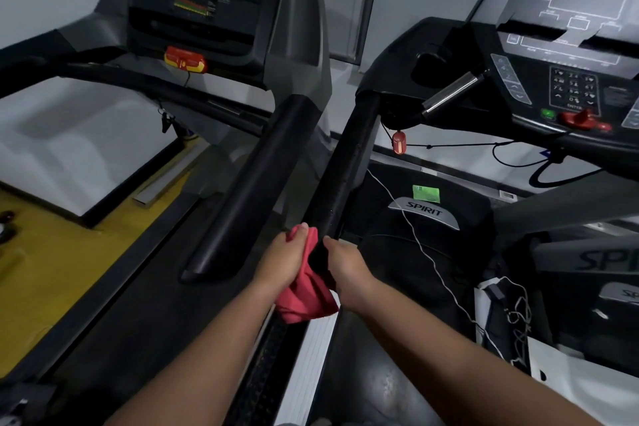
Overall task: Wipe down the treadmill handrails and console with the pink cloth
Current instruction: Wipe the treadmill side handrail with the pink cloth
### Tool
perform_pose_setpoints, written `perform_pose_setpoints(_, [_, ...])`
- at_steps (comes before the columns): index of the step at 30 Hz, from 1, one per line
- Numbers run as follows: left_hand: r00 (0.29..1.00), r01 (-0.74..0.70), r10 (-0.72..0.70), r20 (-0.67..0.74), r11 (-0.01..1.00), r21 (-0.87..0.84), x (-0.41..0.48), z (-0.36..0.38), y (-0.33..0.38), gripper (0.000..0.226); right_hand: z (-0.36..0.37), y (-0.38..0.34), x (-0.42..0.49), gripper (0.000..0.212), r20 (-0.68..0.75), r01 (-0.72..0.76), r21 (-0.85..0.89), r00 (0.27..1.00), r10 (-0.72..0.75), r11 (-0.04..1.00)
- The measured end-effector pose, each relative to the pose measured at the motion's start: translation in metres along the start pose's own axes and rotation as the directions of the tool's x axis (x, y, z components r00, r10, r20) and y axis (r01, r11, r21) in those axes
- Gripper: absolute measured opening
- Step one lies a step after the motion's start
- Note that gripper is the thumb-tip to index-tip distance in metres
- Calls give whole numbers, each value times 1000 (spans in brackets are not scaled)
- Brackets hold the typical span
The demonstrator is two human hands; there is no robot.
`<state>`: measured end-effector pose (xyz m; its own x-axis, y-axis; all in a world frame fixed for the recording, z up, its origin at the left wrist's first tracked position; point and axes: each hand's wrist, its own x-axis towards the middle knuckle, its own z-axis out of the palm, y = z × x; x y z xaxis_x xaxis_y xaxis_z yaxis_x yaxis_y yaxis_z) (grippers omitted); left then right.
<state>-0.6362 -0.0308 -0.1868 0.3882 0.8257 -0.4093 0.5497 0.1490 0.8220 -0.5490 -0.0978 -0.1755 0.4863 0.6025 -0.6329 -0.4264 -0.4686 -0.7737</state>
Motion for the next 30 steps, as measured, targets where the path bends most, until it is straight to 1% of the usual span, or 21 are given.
perform_pose_setpoints(2, [993,87,-71,99,982,-169,5,-3,2,50,1,0,1,29,-4,15,-7,1000,-15,1000])
perform_pose_setpoints(4, [969,195,-111,222,895,-400,7,-6,5,45,1,1,2,29,-23,27,-33,999,-28,999])
perform_pose_setpoints(5, [952,256,-135,275,844,-471,7,-7,5,44,1,2,3,32,-35,29,-51,999,-30,998])
perform_pose_setpoints(7, [930,324,-166,327,790,-520,6,-8,2,39,1,3,3,39,-60,31,-82,998,-36,996])
perform_pose_setpoints(9, [918,363,-185,351,746,-558,2,-8,-4,38,2,2,4,36,-70,28,-111,997,-36,993])
perform_pose_setpoints(10, [918,381,-210,337,703,-601,3,-9,-8,43,2,2,4,35,-74,24,-125,997,-33,992])
perform_pose_setpoints(12, [916,392,-224,333,668,-632,4,-8,-11,50,1,2,6,36,-76,19,-142,997,-30,990])
perform_pose_setpoints(13, [927,367,-217,308,700,-613,3,-7,-11,49,1,2,7,36,-76,20,-141,997,-31,990])
perform_pose_setpoints(15, [946,315,-185,267,719,-620,1,-4,-10,47,1,2,6,38,-82,19,-142,996,-31,990])
perform_pose_setpoints(16, [951,294,-166,259,738,-607,0,-3,-9,50,1,2,5,42,-95,18,-150,995,-33,988])
perform_pose_setpoints(17, [961,257,-149,234,793,-553,-2,-2,-6,55,0,2,5,44,-106,21,-157,994,-38,987])
perform_pose_setpoints(18, [973,200,-122,196,868,-455,-3,-1,-6,64,0,3,5,43,-111,25,-160,993,-43,987])
perform_pose_setpoints(19, [986,135,-99,133,945,-297,-3,1,-6,71,-1,3,5,40,-104,28,-151,994,-44,988])
perform_pose_setpoints(20, [996,75,-69,59,992,-105,-3,3,-6,72,-1,3,6,37,-89,27,-126,995,-39,992])
perform_pose_setpoints(21, [999,33,-32,-3,998,55,-5,5,-3,68,-2,3,6,36,-76,30,-102,996,-37,994])
perform_pose_setpoints(22, [999,-7,13,-41,989,151,-8,7,-1,64,-2,4,6,37,-64,30,-89,997,-35,996])
perform_pose_setpoints(23, [998,-26,37,-49,980,196,-9,9,1,62,-3,3,6,39,-51,31,-88,998,-35,996])
perform_pose_setpoints(24, [998,-37,47,-48,980,197,-9,10,3,63,-3,4,7,40,-42,34,-92,998,-38,995])
perform_pose_setpoints(27, [997,-73,74,-11,993,88,4,6,-2,69,-3,2,10,35,-37,25,-119,999,-30,993])
perform_pose_setpoints(29, [999,-30,30,23,999,18,12,2,-2,68,-3,1,10,33,-49,17,-141,998,-24,990])
perform_pose_setpoints(30, [998,14,-11,58,998,-59,16,1,-3,69,-3,0,11,32,-56,19,-157,998,-29,987])
